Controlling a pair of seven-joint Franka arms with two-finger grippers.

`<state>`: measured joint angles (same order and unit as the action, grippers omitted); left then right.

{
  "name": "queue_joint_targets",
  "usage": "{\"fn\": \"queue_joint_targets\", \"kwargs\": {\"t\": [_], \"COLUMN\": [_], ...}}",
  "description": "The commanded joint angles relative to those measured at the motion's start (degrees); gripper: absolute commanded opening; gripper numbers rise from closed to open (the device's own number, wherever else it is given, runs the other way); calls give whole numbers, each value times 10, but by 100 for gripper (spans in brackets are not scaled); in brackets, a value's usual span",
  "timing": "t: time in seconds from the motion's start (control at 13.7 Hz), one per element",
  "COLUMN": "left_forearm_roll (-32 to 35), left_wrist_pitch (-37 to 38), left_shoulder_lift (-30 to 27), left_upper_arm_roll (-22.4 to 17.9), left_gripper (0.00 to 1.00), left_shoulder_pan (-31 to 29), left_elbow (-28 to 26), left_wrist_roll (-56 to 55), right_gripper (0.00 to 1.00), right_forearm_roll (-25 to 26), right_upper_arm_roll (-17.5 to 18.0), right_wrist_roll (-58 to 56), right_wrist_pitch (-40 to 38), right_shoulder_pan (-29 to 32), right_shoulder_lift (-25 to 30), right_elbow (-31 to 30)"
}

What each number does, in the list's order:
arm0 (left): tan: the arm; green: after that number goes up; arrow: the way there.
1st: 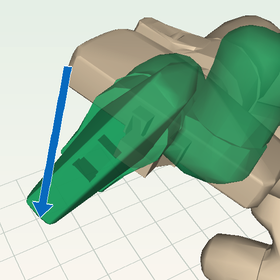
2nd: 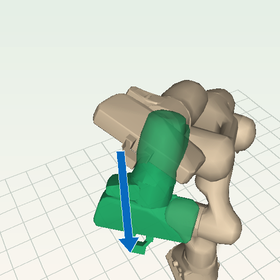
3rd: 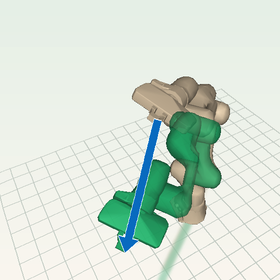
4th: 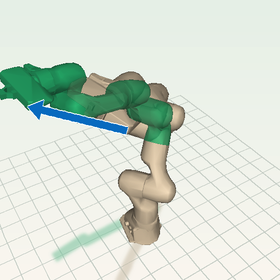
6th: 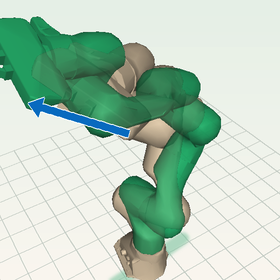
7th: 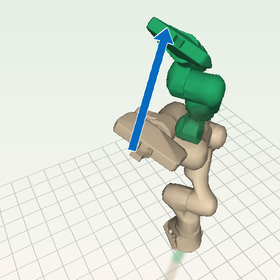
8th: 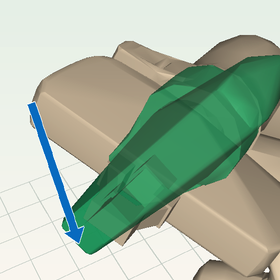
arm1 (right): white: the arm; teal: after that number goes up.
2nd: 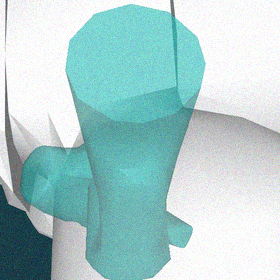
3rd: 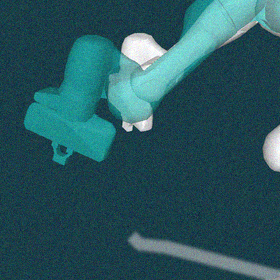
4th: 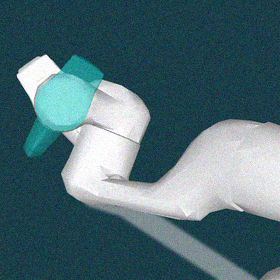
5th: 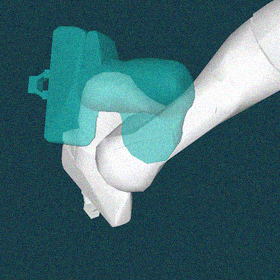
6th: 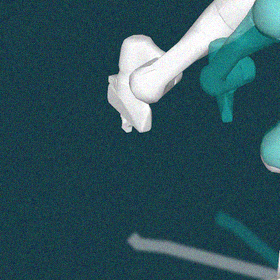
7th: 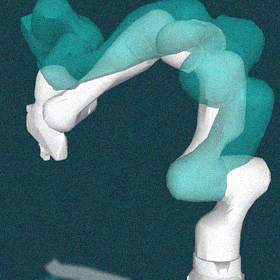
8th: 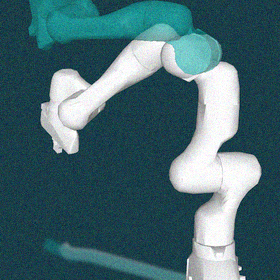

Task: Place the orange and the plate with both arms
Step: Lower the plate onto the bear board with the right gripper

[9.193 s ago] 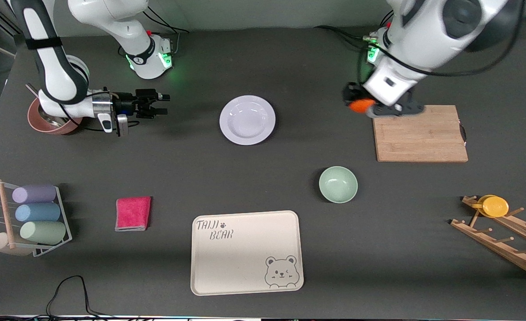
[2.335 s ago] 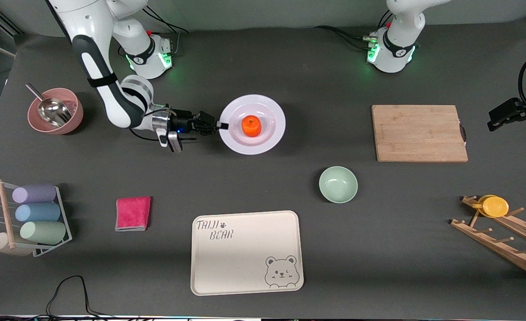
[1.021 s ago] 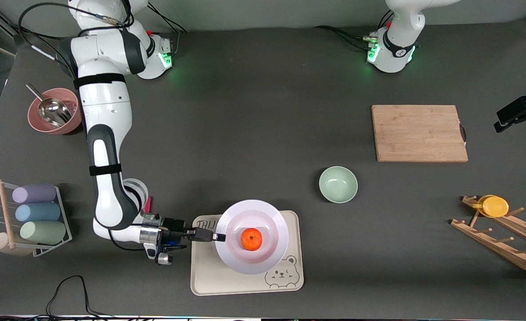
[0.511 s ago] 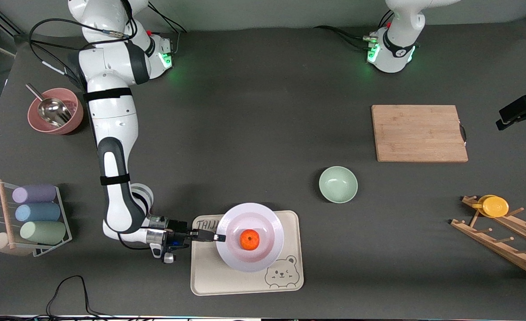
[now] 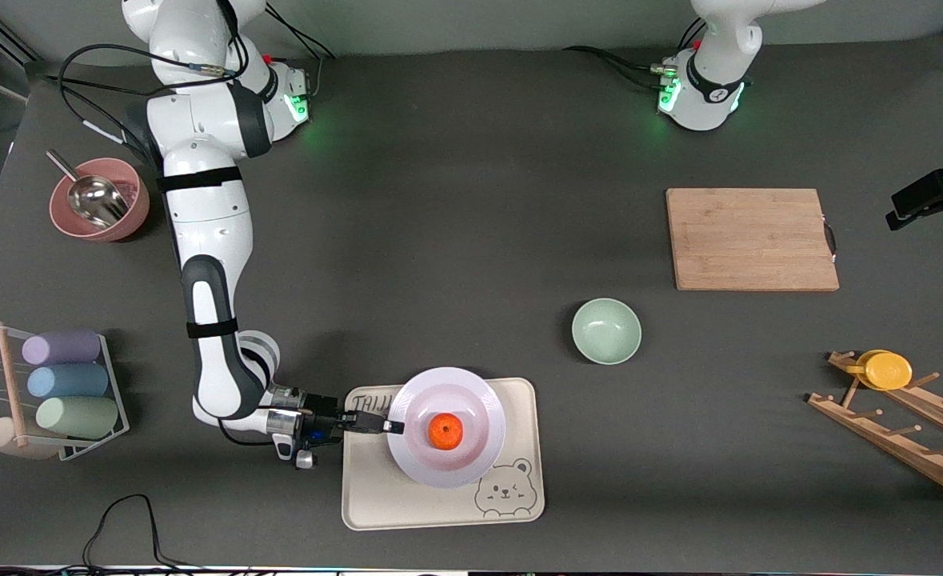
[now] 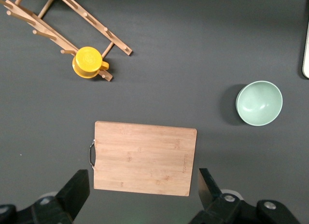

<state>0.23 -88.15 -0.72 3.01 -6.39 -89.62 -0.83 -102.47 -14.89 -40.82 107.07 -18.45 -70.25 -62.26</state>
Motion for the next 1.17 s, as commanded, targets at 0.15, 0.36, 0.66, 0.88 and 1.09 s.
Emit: {"fn": "queue_joint_targets", "kwargs": {"t": [0.15, 0.36, 0.66, 0.88, 1.09], "left_forearm_roll": [2, 2, 2, 3, 3], "left_wrist_pitch": [11, 15, 16, 13, 14], "left_shoulder_lift": [-5, -5, -6, -5, -5], "left_upper_arm_roll": [-2, -2, -4, -4, -3], "left_gripper": [100, 100, 100, 100, 100], "left_shoulder_pan": [3, 4, 2, 3, 4], "left_elbow": [-3, -2, -2, -1, 0], "left_wrist_roll": [11, 20, 30, 30, 28], "right_gripper": [0, 0, 22, 67, 69], "right_forearm_roll": [-12, -12, -9, -7, -1], "right_upper_arm_roll": [2, 2, 2, 2, 0], "right_wrist_roll": [-33, -36, -34, -30, -20], "right_wrist_pitch": [5, 6, 6, 12, 13], "right_shoulder_pan": [3, 1, 0, -1, -1], "right_shoulder_lift": [-11, -10, -10, -10, -4], "right_elbow": [12, 8, 7, 7, 8]}}
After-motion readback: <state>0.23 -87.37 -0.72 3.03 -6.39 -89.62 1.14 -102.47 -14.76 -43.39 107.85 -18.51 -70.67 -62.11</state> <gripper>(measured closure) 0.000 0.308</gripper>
